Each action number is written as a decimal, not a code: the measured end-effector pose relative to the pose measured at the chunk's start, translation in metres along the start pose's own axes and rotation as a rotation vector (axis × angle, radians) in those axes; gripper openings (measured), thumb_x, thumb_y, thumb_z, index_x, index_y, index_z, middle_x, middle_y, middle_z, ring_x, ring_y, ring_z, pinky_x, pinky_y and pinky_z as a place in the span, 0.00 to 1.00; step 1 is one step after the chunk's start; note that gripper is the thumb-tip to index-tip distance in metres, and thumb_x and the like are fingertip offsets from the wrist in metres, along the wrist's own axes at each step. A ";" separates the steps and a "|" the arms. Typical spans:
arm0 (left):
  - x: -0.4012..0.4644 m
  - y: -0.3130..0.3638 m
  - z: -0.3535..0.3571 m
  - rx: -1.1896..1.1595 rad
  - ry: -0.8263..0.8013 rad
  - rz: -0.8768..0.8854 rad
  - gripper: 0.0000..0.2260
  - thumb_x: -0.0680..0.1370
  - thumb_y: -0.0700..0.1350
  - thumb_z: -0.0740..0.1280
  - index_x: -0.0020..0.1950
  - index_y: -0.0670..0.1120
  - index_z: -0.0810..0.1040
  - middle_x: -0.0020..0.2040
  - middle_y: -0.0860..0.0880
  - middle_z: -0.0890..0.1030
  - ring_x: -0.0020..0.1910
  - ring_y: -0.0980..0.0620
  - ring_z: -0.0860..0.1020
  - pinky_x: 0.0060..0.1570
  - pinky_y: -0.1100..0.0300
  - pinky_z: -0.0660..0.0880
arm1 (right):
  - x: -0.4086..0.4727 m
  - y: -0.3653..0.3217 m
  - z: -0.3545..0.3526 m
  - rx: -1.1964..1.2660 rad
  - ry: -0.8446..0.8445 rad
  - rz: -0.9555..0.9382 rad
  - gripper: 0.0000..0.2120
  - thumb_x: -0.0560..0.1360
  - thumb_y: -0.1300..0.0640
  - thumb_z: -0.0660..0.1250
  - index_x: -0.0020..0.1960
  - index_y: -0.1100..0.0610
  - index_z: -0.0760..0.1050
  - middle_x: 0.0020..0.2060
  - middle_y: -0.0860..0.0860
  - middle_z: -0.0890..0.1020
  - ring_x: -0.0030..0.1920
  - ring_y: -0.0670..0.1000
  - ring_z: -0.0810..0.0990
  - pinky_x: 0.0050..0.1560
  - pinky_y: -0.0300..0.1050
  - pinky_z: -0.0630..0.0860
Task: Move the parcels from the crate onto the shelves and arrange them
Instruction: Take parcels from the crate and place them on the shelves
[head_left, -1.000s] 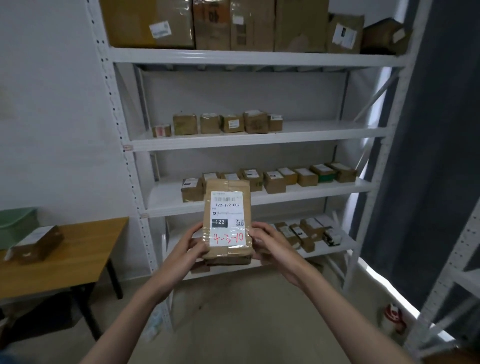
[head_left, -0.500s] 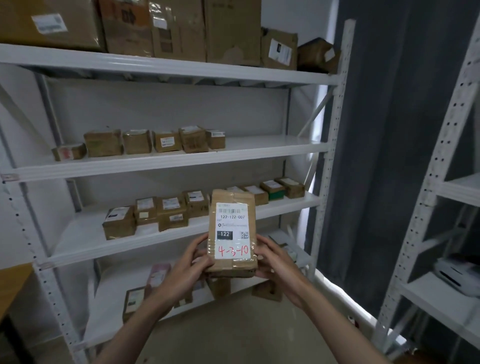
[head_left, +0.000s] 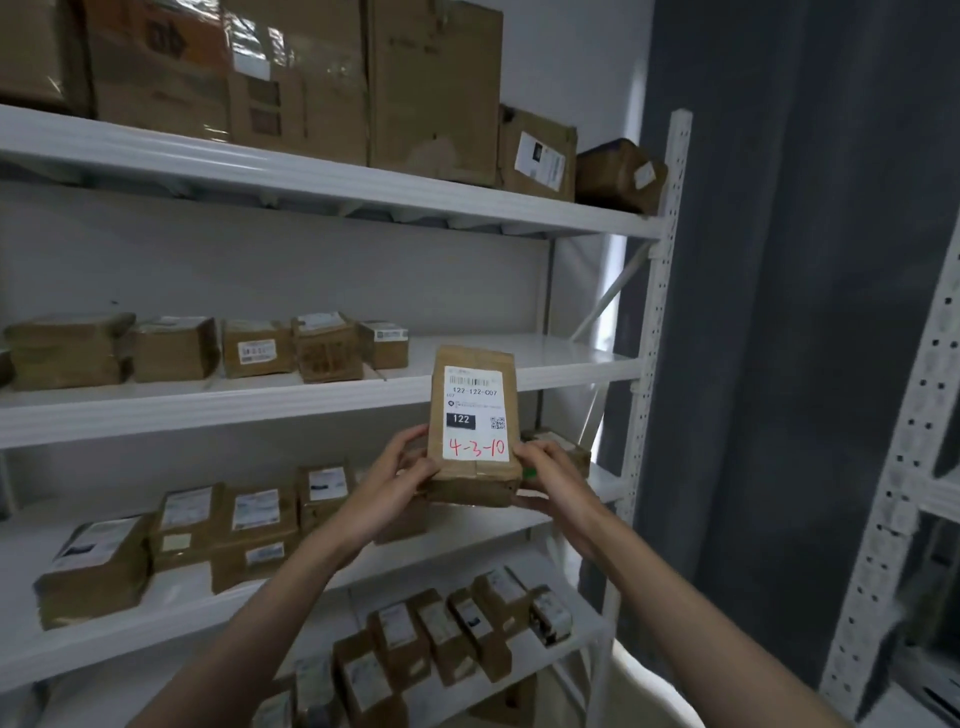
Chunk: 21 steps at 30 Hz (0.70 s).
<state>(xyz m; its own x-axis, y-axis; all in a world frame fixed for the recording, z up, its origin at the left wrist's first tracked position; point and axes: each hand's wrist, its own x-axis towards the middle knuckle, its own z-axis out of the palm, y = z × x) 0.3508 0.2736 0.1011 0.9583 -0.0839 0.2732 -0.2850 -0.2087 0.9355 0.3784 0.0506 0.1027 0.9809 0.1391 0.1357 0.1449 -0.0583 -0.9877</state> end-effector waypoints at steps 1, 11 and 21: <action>0.018 0.002 0.000 -0.001 0.005 0.011 0.21 0.80 0.53 0.63 0.72 0.58 0.64 0.59 0.60 0.76 0.60 0.55 0.76 0.55 0.60 0.76 | 0.016 -0.004 -0.003 -0.016 0.008 -0.016 0.16 0.79 0.45 0.65 0.60 0.55 0.73 0.57 0.53 0.82 0.56 0.51 0.82 0.59 0.53 0.80; 0.155 0.001 0.003 0.054 0.240 -0.006 0.20 0.79 0.59 0.63 0.66 0.50 0.71 0.60 0.50 0.76 0.53 0.49 0.80 0.43 0.57 0.81 | 0.158 -0.010 -0.015 0.010 -0.094 -0.040 0.19 0.81 0.42 0.61 0.65 0.53 0.69 0.57 0.51 0.81 0.58 0.50 0.80 0.49 0.44 0.77; 0.267 0.007 -0.005 0.053 0.290 -0.138 0.23 0.80 0.61 0.60 0.63 0.44 0.77 0.59 0.43 0.80 0.49 0.44 0.83 0.43 0.53 0.82 | 0.280 -0.031 -0.020 -0.036 -0.183 -0.089 0.16 0.84 0.47 0.55 0.60 0.52 0.78 0.52 0.54 0.83 0.53 0.51 0.81 0.54 0.48 0.80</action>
<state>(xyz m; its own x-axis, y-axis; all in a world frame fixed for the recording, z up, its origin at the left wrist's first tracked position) 0.6046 0.2550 0.1820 0.9520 0.2285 0.2038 -0.1451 -0.2494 0.9575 0.6513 0.0718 0.1724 0.9245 0.3227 0.2030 0.2379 -0.0723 -0.9686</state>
